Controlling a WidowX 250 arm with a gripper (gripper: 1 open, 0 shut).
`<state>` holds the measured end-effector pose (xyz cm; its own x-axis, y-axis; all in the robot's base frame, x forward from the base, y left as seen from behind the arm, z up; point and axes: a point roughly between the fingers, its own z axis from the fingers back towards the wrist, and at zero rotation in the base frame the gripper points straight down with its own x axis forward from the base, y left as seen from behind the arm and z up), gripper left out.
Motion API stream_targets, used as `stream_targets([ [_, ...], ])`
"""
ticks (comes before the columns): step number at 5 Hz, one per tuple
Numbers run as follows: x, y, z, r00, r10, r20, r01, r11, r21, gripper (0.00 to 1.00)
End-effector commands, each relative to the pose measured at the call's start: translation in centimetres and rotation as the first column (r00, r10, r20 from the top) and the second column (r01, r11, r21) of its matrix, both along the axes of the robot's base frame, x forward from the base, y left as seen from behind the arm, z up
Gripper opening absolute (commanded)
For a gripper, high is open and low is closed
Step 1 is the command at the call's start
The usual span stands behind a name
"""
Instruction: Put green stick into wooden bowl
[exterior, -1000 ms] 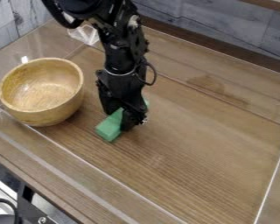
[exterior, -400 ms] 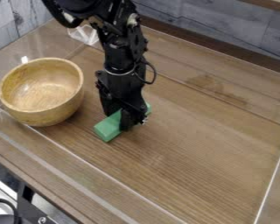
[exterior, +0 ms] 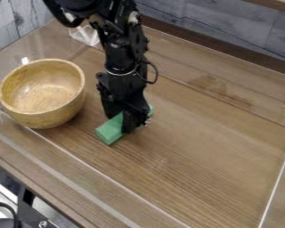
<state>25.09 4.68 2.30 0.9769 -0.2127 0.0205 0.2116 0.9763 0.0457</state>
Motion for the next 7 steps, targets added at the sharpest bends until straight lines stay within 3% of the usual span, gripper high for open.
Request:
stream_targets([
  [1,-0.21,0.36,0.04,1.000,0.022,-0.007,-0.022,1.000,-0.008,0.00],
  [7,-1.19,0.14,-0.24,0.994,0.084,-0.073,-0.089,0.993,-0.071,0.00],
])
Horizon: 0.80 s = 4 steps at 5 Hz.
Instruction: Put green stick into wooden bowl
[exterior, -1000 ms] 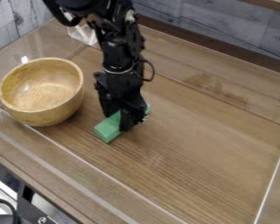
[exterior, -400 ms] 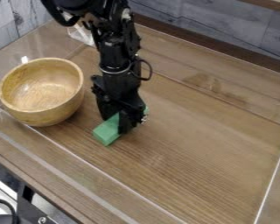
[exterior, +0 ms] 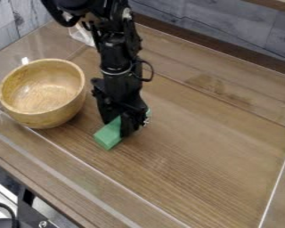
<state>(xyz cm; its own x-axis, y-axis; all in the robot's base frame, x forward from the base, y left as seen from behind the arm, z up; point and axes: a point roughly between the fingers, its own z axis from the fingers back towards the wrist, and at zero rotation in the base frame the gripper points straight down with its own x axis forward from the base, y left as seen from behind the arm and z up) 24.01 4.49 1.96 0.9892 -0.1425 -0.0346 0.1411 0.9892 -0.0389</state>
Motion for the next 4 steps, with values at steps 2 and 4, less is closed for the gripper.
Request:
stream_targets([
  [2,-0.38,0.28,0.11,0.999,0.031,-0.018,-0.031,0.999,-0.017,0.00],
  [4,-0.44,0.24,0.55,0.998,0.052,-0.024,-0.053,0.998,-0.033,0.00],
])
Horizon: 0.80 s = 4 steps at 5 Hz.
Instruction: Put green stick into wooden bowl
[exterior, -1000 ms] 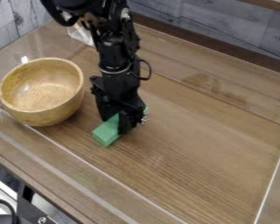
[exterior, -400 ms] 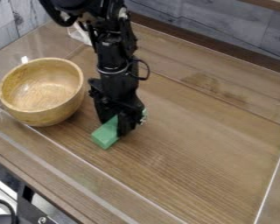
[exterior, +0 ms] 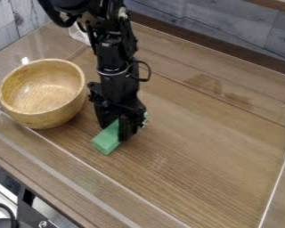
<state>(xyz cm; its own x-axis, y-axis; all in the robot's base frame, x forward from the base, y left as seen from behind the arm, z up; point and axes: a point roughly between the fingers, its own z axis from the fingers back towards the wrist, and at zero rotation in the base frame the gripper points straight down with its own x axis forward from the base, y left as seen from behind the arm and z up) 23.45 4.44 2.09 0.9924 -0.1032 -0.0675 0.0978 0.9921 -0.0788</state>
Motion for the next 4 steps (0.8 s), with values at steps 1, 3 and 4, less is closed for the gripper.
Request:
stream_targets([
  [1,0.1,0.3,0.8,1.000,0.024,0.014,-0.024,1.000,-0.005,0.00],
  [3,0.3,0.3,1.9,0.999,0.047,0.024,-0.047,0.999,-0.017,0.00],
  [4,0.3,0.3,2.1,0.998,0.052,0.020,-0.052,0.998,-0.023,0.00],
])
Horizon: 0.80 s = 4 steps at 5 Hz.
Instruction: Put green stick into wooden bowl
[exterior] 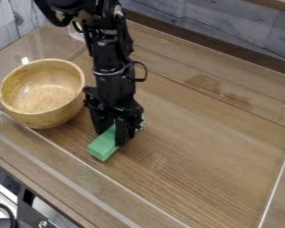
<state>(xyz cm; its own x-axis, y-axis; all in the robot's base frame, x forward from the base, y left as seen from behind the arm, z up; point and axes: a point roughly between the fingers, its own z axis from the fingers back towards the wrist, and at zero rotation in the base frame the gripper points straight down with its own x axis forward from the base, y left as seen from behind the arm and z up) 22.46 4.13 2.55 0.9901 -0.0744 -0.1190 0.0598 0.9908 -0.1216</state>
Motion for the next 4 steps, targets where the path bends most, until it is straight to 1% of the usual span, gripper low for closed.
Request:
stream_targets([
  [1,1.28,0.64,1.88,0.997,0.025,0.074,-0.026,1.000,0.012,0.00],
  [3,1.26,0.65,2.21,0.997,0.033,0.070,-0.033,0.999,0.002,0.00],
  [4,1.35,0.66,2.65,0.996,0.039,0.075,-0.039,0.999,-0.005,0.00],
])
